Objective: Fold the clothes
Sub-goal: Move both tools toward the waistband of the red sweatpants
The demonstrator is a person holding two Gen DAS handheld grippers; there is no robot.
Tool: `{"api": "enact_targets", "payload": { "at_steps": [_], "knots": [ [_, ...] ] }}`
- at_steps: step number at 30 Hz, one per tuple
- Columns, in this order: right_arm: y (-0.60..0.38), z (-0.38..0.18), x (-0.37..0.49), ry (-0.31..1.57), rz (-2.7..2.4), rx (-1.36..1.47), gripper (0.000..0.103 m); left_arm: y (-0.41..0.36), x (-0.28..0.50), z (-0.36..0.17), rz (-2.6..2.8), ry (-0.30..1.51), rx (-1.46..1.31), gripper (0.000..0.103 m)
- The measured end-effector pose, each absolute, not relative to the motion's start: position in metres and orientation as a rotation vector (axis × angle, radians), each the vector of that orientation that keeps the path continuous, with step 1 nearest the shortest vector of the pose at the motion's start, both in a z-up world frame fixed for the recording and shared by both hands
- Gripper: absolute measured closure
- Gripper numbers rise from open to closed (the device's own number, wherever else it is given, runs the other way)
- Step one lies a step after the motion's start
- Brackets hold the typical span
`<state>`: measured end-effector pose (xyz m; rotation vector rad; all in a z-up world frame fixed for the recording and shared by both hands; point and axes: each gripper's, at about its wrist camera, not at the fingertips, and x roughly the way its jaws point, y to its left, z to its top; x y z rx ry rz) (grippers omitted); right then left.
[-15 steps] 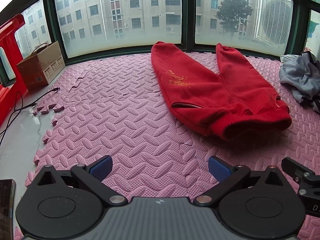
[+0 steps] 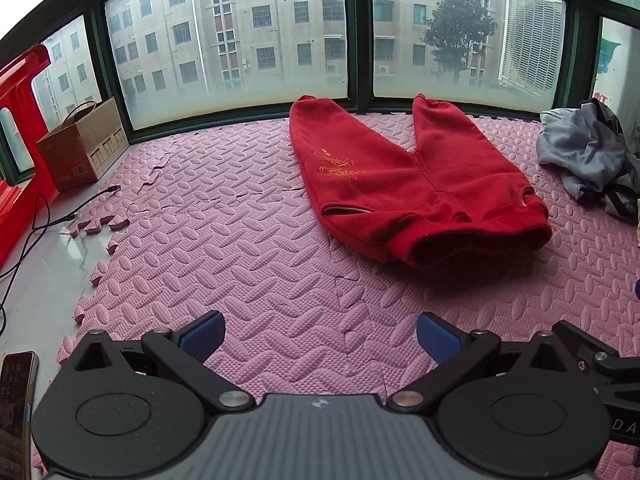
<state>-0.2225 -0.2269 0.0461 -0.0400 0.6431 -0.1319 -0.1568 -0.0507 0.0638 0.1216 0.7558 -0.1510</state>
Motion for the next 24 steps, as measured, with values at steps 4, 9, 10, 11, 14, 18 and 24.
{"api": "enact_targets", "payload": {
  "at_steps": [4,9,10,11,14,18,24],
  "knots": [
    [-0.228,0.050,-0.227,0.633,-0.134,-0.039,0.000,-0.050,-0.161,0.069,-0.151,0.747,0.119,0.000],
    [-0.230,0.055,-0.232,0.620,-0.139,-0.036,0.000,-0.049,-0.164,0.075,-0.155,0.735,0.115,0.000],
    [-0.230,0.056,-0.232,0.620,-0.139,-0.035,0.000,-0.049,-0.164,0.076,-0.155,0.736,0.115,0.000],
    [-0.231,0.057,-0.232,0.620,-0.139,-0.034,0.000,-0.049,-0.163,0.077,-0.153,0.736,0.116,0.000],
    [-0.233,0.058,-0.230,0.622,-0.140,-0.044,0.000,-0.049,-0.161,0.079,-0.148,0.737,0.117,0.000],
    [-0.237,0.059,-0.221,0.625,-0.143,-0.054,0.002,-0.051,-0.153,0.081,-0.151,0.738,0.119,0.000],
    [-0.243,0.056,-0.199,0.646,-0.143,-0.062,0.008,-0.058,-0.135,0.079,-0.158,0.739,0.152,0.000]
  ]
}}
